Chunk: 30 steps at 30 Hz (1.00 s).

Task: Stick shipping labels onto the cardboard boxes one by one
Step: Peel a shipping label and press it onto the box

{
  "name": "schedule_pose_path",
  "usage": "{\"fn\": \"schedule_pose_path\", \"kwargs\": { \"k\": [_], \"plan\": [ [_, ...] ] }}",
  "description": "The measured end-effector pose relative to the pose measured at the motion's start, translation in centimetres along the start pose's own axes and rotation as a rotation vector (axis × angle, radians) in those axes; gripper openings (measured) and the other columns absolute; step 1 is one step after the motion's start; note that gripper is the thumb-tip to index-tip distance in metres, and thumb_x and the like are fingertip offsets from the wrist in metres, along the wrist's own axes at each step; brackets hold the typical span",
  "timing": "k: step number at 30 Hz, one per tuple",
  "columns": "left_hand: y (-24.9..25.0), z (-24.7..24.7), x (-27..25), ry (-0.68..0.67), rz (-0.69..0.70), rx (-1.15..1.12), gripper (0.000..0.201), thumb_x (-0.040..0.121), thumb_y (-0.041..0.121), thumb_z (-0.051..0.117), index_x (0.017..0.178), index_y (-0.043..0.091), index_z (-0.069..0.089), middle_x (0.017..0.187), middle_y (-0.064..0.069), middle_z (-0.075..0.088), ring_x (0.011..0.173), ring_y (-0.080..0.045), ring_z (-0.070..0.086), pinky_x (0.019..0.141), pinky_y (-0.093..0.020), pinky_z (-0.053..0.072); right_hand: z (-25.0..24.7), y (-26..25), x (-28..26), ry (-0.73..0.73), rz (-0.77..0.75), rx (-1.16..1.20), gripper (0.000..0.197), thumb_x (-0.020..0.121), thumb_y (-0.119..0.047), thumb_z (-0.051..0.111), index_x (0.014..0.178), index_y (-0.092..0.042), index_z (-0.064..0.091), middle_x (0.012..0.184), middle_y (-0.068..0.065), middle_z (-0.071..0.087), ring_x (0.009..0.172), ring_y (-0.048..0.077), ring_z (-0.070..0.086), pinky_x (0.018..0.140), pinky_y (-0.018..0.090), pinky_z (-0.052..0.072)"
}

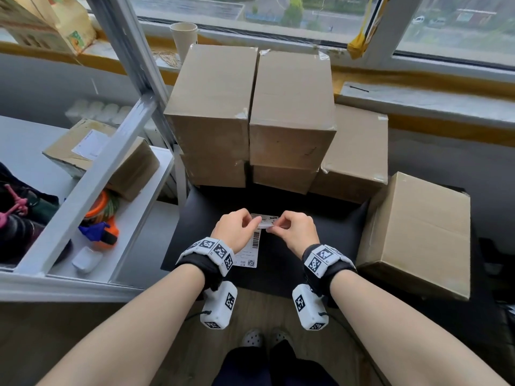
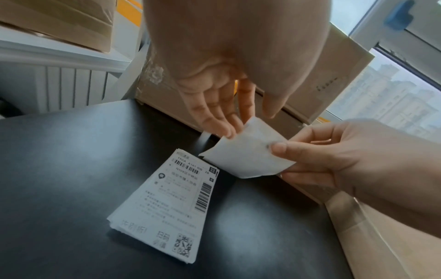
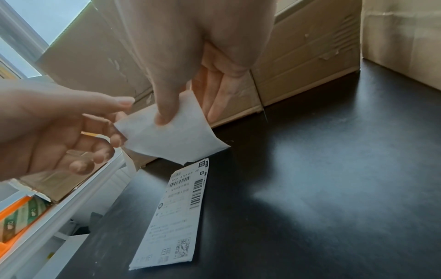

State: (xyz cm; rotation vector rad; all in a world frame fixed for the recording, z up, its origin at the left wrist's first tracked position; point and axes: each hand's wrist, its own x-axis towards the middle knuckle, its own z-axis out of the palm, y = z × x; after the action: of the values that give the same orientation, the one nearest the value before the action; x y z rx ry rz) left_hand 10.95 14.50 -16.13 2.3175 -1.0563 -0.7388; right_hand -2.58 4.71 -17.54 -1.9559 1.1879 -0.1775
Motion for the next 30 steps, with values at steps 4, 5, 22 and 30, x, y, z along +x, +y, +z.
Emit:
{"fn": "schedule_pose_path", "kwargs": {
  "k": [4,5,22,30],
  "plan": [
    [0.1,0.2,0.4,-0.042,-0.024,-0.002,0.02,0.089,0.04,0.055,0.087,0.021,0.061,0.078,0.007,0.061,0.084,-0.018,0.062,0.079,-0.035,0.052,-0.2,0.0,-0.2,-0.028,-0.032,0.015,0.014,0.082,-0.033,0.069,0.083,-0.019,0.072,0.083,-0.002,0.072,0.081,0.013,0.065,0.078,0.03,0.053],
    [0.1,0.2,0.4,-0.037,-0.037,-0.006,0.018,0.089,0.039,0.054,0.088,0.023,0.06,0.078,0.008,0.061,0.084,-0.017,0.062,0.08,-0.035,0.052,-0.2,0.0,-0.3,-0.025,-0.041,0.021,0.011,0.084,-0.028,0.067,0.085,-0.019,0.073,0.085,-0.001,0.072,0.082,0.013,0.065,0.079,0.029,0.052],
    [4.4,-3.1,0.9,-0.181,-0.238,-0.64,0.023,0.093,0.018,0.055,0.082,0.0,0.064,0.079,-0.017,0.068,0.056,-0.017,0.056,0.047,-0.019,0.046,-3.5,-1.5,0.3,0.104,-0.147,0.198,0.014,0.075,0.004,0.07,0.071,-0.01,0.072,0.084,0.006,0.073,0.081,0.019,0.07,0.085,0.038,0.056],
    [5.4,-3.2,1.0,-0.194,-0.193,-0.543,0.013,0.089,0.007,0.056,0.078,0.005,0.064,0.074,-0.012,0.066,0.046,-0.006,0.065,0.049,-0.016,0.052,-4.7,-1.5,-0.1,0.084,-0.13,0.118,0.037,0.076,0.013,0.051,0.093,-0.01,0.074,0.104,0.007,0.071,0.101,0.019,0.065,0.094,0.032,0.051]
  ]
}}
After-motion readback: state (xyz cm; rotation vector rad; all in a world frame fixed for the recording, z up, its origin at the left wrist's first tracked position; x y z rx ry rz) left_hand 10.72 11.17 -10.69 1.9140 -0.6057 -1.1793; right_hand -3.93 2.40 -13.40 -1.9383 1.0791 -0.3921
